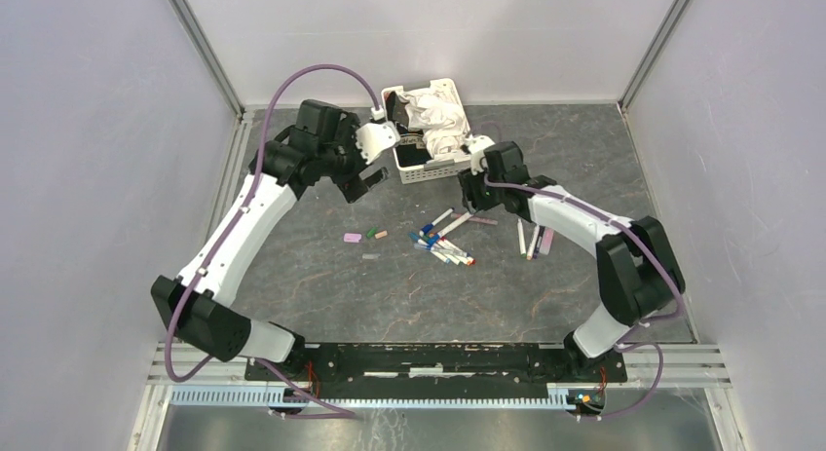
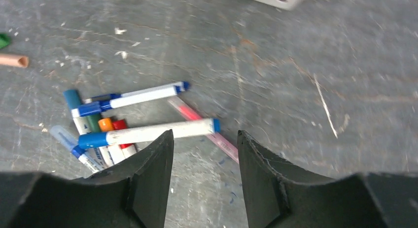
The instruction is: Open the pen caps
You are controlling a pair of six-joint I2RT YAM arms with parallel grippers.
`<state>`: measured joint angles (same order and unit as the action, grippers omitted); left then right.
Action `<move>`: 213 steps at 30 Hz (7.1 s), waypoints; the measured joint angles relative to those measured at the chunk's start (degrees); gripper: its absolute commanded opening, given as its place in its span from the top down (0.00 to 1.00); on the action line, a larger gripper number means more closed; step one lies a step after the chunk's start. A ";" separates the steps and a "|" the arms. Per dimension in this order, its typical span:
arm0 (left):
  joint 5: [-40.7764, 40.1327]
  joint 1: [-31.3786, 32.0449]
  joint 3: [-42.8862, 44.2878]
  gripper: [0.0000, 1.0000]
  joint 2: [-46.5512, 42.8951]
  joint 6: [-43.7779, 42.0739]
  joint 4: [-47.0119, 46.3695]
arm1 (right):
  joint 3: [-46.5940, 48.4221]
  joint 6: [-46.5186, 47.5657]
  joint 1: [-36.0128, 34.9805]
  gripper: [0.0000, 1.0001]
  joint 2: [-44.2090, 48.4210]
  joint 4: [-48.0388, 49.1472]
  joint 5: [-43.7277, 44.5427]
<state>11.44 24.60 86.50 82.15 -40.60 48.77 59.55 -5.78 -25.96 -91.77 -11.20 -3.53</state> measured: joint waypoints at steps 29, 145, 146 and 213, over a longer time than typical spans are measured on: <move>2.91 -0.72 0.63 0.00 0.28 1.01 4.90 | 4.02 47.30 -4.68 0.58 -13.14 -6.56 -21.09; 3.93 3.41 -24.09 0.96 6.69 -28.26 -2.60 | -11.45 -2.80 5.66 1.00 11.19 -2.84 -28.76; 3.89 3.45 -24.83 0.95 7.74 -27.41 -3.58 | -13.11 -3.65 7.13 1.00 13.22 -2.51 -25.99; 3.96 3.43 -3.02 0.00 7.15 -5.66 3.45 | -24.00 -4.59 14.05 0.69 9.88 5.57 6.95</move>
<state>15.40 28.03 83.48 89.30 -46.26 52.23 35.55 -10.37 -11.90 -81.89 -5.63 3.42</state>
